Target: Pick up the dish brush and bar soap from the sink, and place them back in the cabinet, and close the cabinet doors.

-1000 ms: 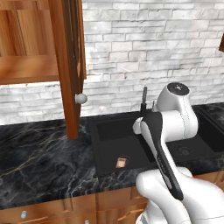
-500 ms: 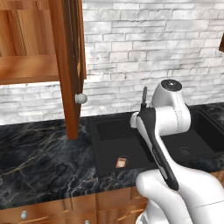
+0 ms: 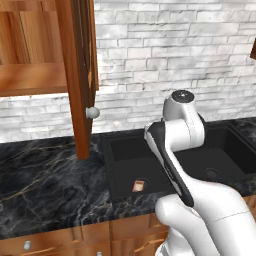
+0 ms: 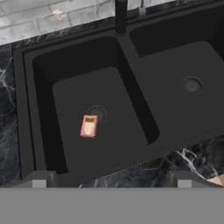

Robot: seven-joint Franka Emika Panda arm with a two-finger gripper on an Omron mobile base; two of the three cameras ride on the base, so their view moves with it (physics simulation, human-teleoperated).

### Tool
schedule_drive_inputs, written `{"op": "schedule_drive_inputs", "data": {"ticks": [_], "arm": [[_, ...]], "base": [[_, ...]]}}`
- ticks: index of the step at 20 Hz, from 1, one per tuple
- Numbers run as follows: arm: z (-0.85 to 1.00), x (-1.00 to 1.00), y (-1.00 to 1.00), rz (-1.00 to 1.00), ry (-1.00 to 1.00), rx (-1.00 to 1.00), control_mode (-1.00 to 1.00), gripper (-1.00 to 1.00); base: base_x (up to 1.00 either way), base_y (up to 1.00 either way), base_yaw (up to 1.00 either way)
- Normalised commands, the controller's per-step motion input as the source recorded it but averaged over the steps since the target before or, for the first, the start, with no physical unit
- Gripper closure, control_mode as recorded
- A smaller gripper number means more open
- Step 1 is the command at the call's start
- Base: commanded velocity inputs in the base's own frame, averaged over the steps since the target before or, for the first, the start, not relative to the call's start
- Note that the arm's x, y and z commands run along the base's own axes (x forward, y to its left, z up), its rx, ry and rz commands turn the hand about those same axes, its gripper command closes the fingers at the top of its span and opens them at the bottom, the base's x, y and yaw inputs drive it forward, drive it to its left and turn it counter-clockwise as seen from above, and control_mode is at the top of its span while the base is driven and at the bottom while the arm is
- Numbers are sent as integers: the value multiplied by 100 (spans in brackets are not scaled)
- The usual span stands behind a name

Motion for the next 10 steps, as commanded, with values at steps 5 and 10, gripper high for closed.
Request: {"op": "schedule_drive_inputs", "data": {"ticks": [5, 10], "arm": [[-22, 25, 0, -4, 0, 8, -100, -100], [-23, 16, 0, -2, 3, 6, -100, -100]], "base": [[0, 0, 0], [0, 0, 0]]}}
